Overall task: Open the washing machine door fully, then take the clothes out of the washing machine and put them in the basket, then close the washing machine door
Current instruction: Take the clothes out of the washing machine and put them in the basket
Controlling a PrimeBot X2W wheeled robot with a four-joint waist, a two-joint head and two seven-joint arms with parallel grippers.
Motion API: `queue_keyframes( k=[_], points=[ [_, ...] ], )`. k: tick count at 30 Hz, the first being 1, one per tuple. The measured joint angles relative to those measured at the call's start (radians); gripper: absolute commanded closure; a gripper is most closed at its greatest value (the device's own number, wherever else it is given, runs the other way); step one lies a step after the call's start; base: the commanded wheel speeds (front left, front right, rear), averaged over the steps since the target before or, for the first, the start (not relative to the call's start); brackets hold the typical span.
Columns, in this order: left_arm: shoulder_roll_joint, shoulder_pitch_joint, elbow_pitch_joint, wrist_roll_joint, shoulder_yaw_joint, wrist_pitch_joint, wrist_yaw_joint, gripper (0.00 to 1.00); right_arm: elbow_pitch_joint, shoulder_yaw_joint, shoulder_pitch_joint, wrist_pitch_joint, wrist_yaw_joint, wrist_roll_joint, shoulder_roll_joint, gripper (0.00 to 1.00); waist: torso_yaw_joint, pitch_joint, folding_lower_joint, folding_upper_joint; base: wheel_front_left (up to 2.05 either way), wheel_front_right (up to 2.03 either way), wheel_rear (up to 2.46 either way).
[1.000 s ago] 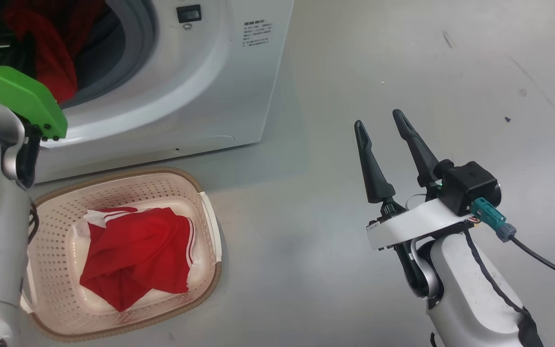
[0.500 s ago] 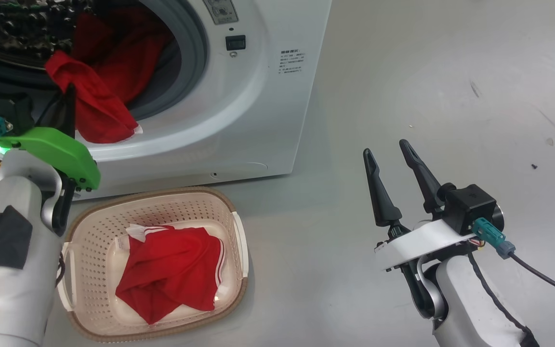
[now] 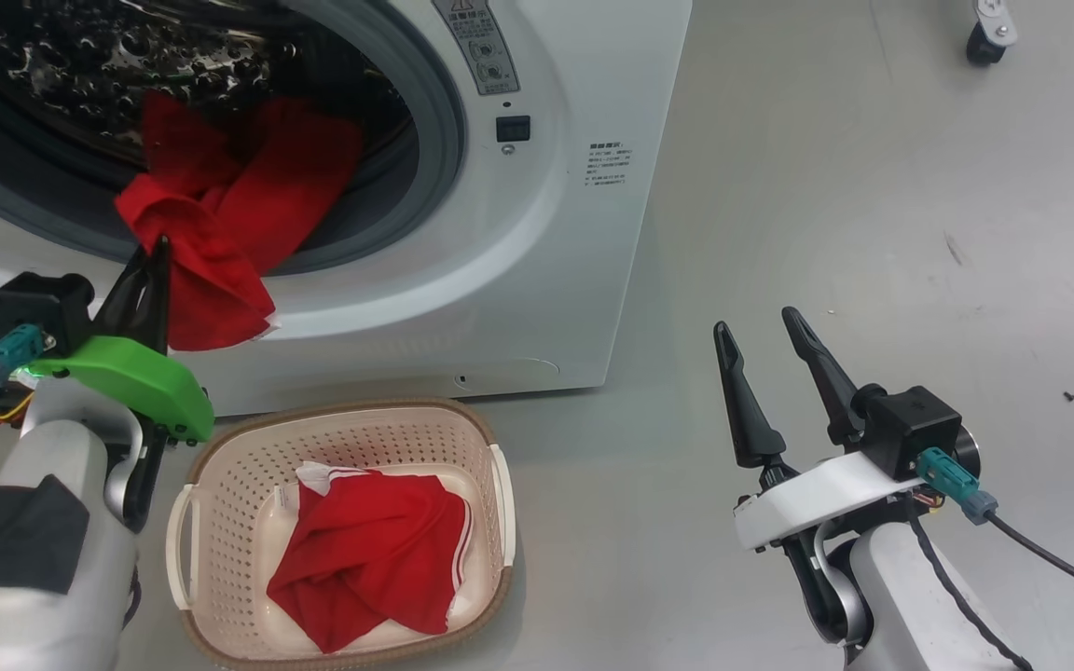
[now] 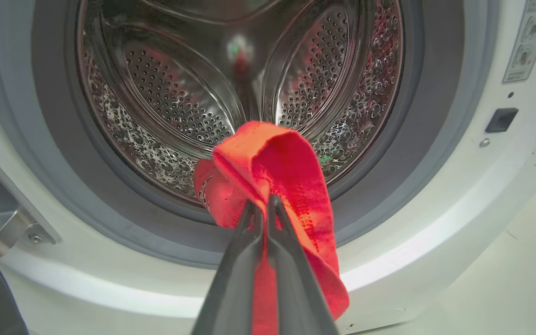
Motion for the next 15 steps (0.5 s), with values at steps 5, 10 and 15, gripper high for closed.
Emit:
queue_keyframes(
  k=[5,10,15],
  points=[
    [0.003,0.044,-0.045,0.003,0.013,-0.015,0.000,1.00,0.003,0.000,0.013,0.000,0.010,0.000,0.000,0.00,0.015,-0.029,0.0000,0.0000,0.00,0.00,0.00],
    [0.007,0.097,-0.126,0.014,0.026,-0.018,0.000,1.00,0.008,0.001,0.024,0.000,0.014,0.000,0.000,0.00,0.025,-0.056,0.0000,0.0000,0.00,0.00,0.00],
    [0.007,0.122,-0.267,0.034,0.060,-0.019,0.000,1.00,0.010,0.002,0.040,0.000,0.021,0.000,0.000,0.00,0.032,-0.070,0.0000,0.0000,0.00,0.00,0.00]
  ],
)
